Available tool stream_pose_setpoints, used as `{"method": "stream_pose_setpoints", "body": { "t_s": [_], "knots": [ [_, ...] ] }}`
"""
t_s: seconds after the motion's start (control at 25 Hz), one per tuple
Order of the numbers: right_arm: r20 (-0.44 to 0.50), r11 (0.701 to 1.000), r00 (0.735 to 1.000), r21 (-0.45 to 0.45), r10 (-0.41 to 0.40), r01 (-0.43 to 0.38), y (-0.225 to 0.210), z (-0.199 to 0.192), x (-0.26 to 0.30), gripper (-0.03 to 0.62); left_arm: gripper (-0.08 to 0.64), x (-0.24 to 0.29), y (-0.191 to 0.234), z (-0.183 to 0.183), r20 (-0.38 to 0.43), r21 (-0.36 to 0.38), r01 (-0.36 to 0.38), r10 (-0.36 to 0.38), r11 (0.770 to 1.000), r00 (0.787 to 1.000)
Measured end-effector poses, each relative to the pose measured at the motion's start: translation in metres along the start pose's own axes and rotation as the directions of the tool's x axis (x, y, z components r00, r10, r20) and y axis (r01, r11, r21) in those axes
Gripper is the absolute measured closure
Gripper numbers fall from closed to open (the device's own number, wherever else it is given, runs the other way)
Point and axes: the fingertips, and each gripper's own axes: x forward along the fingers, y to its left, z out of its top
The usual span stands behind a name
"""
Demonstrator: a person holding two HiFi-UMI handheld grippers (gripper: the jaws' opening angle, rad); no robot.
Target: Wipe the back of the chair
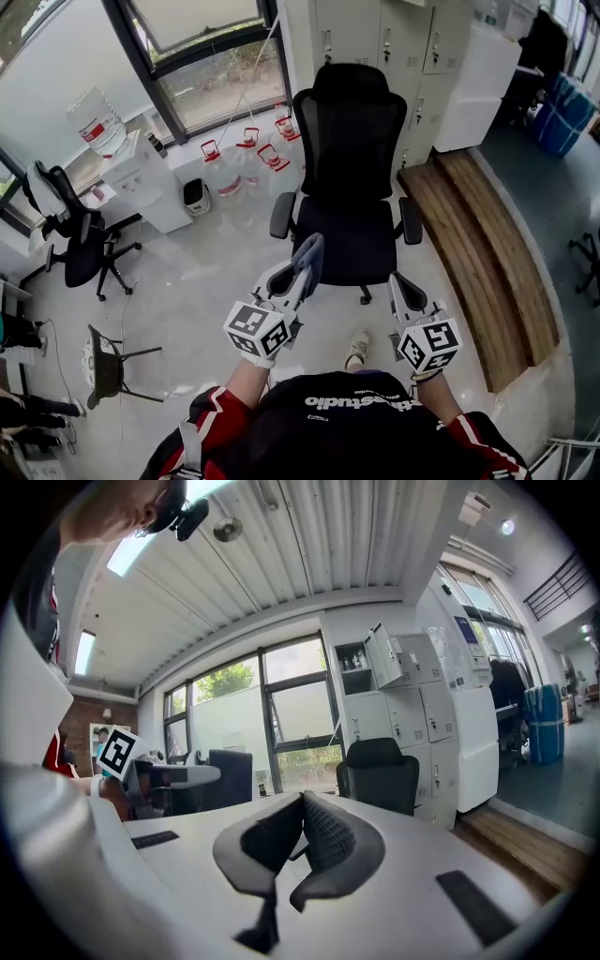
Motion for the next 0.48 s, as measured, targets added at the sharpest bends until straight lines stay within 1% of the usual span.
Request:
{"method": "stream_pose_setpoints", "body": {
  "t_s": [0.24, 0.36, 0.48],
  "knots": [
    [0.022, 1.000, 0.999, 0.006, 0.026, -0.026, -0.071, 0.024, 0.042, 0.577, 0.500, 0.086, 0.008, 0.020, 0.004, 0.028, -0.013, 0.013, 1.000, 1.000],
    [0.033, 0.999, 0.999, 0.002, 0.032, -0.032, -0.110, 0.037, 0.054, 0.577, 0.500, 0.129, 0.001, 0.029, 0.005, 0.052, -0.005, 0.005, 0.999, 1.000],
    [0.038, 0.999, 0.999, 0.007, 0.032, -0.032, -0.147, 0.042, 0.058, 0.577, 0.500, 0.165, -0.009, 0.030, -0.002, 0.055, 0.002, -0.001, 0.999, 1.000]
  ]
}}
